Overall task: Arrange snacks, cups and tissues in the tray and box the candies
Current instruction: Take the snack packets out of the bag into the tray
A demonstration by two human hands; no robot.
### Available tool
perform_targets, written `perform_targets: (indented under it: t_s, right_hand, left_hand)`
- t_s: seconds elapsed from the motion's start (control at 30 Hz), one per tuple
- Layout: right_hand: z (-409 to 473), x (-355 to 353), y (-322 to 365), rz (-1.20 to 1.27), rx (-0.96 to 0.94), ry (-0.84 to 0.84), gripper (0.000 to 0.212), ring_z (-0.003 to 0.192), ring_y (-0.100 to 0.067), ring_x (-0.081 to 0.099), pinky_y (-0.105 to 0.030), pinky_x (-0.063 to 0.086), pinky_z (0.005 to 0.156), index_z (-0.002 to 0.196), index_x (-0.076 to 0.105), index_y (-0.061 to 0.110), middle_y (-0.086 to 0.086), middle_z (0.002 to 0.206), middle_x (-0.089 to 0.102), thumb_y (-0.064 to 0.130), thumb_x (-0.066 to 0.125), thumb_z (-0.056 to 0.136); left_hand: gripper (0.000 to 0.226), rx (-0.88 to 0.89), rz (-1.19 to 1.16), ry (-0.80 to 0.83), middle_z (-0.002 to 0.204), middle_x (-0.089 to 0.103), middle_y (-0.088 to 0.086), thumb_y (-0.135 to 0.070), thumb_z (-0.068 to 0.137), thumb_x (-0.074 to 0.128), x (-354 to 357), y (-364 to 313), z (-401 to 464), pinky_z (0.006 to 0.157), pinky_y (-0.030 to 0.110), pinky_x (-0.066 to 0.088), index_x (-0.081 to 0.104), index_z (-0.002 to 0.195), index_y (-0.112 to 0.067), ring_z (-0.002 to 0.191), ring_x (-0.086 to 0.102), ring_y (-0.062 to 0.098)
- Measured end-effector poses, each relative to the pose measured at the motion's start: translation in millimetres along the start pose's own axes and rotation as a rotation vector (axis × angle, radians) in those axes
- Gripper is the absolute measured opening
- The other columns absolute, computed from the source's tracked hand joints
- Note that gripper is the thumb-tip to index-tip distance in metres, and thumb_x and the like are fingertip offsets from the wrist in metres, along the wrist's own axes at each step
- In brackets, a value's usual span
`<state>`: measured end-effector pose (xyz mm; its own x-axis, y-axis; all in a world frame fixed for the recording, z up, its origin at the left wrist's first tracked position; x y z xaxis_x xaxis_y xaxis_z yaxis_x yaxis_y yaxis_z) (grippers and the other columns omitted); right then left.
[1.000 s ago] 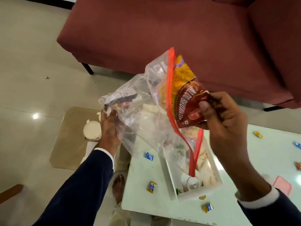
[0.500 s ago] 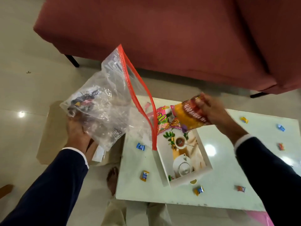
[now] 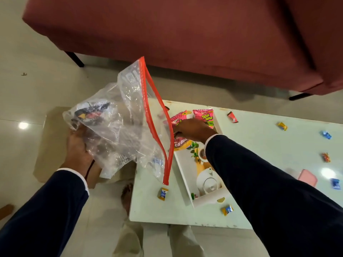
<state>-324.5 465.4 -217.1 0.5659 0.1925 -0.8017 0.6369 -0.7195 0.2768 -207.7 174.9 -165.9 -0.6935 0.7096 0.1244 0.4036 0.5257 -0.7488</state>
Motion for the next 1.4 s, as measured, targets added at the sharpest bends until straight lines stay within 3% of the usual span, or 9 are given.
perform_targets:
  t_s: [0.17,0.37,0.53,0.7,0.83,0.93,1.03,1.2,1.4]
  right_hand:
    - [-15.3,-2.7,-15.8,-0.091,0.059,-0.175,0.06,0.115,-0.026,0.065,-0.043,0.048,0.1,0.139,0.052,0.024,-0.002,0.134,0.065,0.022,0.078,0.084]
    - [-23.1,11.4,-29.9,0.045,0.133,-0.24,0.055,0.098,-0.024,0.069,-0.035,0.058,0.075,0.135,0.052,0.027,-0.001,0.119,0.07,-0.002,0.064,0.089]
    - [-13.6,-2.8,-32.1,-0.105,0.021,-0.221,0.065,0.114,-0.024,0.066,-0.039,0.052,0.095,0.135,0.058,0.027,0.002,0.133,0.067,-0.008,0.07,0.082]
    - [-10.1,-2.6,-28.2,-0.245,-0.012,-0.158,0.059,0.11,-0.024,0.065,-0.038,0.054,0.083,0.128,0.064,0.024,0.002,0.126,0.068,-0.009,0.069,0.08]
    - [-8.4,5.7,-29.2,-0.044,0.065,-0.177,0.04,0.099,-0.023,0.067,-0.033,0.056,0.071,0.117,0.069,0.019,-0.001,0.112,0.071,-0.005,0.069,0.084]
    - [-12.7,-1.7,-33.3,0.053,0.099,-0.207,0.028,0.096,-0.023,0.067,-0.037,0.058,0.076,0.111,0.07,0.017,-0.002,0.107,0.07,0.004,0.071,0.086]
    - [-24.6,-27.1,-35.6,0.121,0.14,-0.212,0.027,0.101,-0.021,0.062,-0.038,0.055,0.086,0.113,0.068,0.018,-0.001,0.113,0.066,0.017,0.074,0.086]
    - [-93.4,-134.1,-20.1,0.648,0.2,-0.66,0.019,0.085,-0.012,0.065,-0.028,0.057,0.074,0.09,0.068,0.025,0.008,0.093,0.068,0.007,0.062,0.088]
    - [-117.9,-135.4,64.6,1.129,0.0,-0.175,0.04,0.096,-0.026,0.073,-0.042,0.061,0.085,0.126,0.064,0.009,-0.008,0.116,0.072,-0.013,0.049,0.096]
  left_hand:
    - [0.029,-0.021,-0.055,-0.057,0.102,0.075,0.004,-0.026,0.104,0.053,3.5,4.5,4.1,0.051,0.03,0.058,0.061,0.128,-0.011,0.071,0.072,0.02]
    - [0.049,-0.065,-0.031,0.03,0.145,0.057,0.021,-0.038,0.099,0.062,12.1,16.3,4.8,0.108,0.065,0.044,0.057,0.142,-0.015,0.129,0.058,0.045]
    - [0.045,0.035,0.065,-0.06,0.097,0.069,0.007,-0.029,0.107,0.05,10.8,1.2,12.8,0.058,0.022,0.059,0.054,0.142,-0.002,0.067,0.074,0.009]
    - [0.044,-0.004,-0.051,0.092,0.092,0.068,0.001,-0.039,0.093,0.063,17.1,7.4,14.2,0.061,0.028,0.06,0.057,0.127,-0.012,0.071,0.073,0.014]
    - [0.028,-0.012,-0.081,0.068,0.086,0.072,-0.001,-0.026,0.097,0.062,12.5,14.8,19.4,0.065,0.028,0.061,0.063,0.119,-0.008,0.073,0.072,0.015]
    - [0.043,-0.055,-0.104,0.004,0.118,0.068,0.011,-0.025,0.099,0.063,3.6,25.7,23.4,0.095,0.049,0.057,0.059,0.137,-0.006,0.106,0.068,0.033]
    - [0.049,-0.07,-0.152,0.005,0.132,0.066,0.013,-0.02,0.097,0.067,5.3,28.4,25.6,0.096,0.055,0.055,0.055,0.143,-0.01,0.117,0.067,0.038]
    - [0.053,-0.044,-0.16,-0.027,0.14,0.061,0.02,-0.022,0.098,0.067,9.9,17.7,26.7,0.094,0.067,0.053,0.049,0.147,-0.011,0.114,0.067,0.045]
    - [0.058,0.004,-0.202,-0.003,0.136,0.065,0.021,-0.017,0.099,0.066,24.1,2.2,26.2,0.076,0.059,0.06,0.04,0.151,-0.019,0.096,0.075,0.037]
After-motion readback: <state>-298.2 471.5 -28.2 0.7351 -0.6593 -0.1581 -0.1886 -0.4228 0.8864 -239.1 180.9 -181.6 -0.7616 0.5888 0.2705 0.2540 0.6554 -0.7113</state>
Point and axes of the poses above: each hand's wrist, its own z-axis towards the middle knuckle, its own x-axis out of the palm, y = z × x, the point moved 9 cm from there along z, towards the middle knuckle
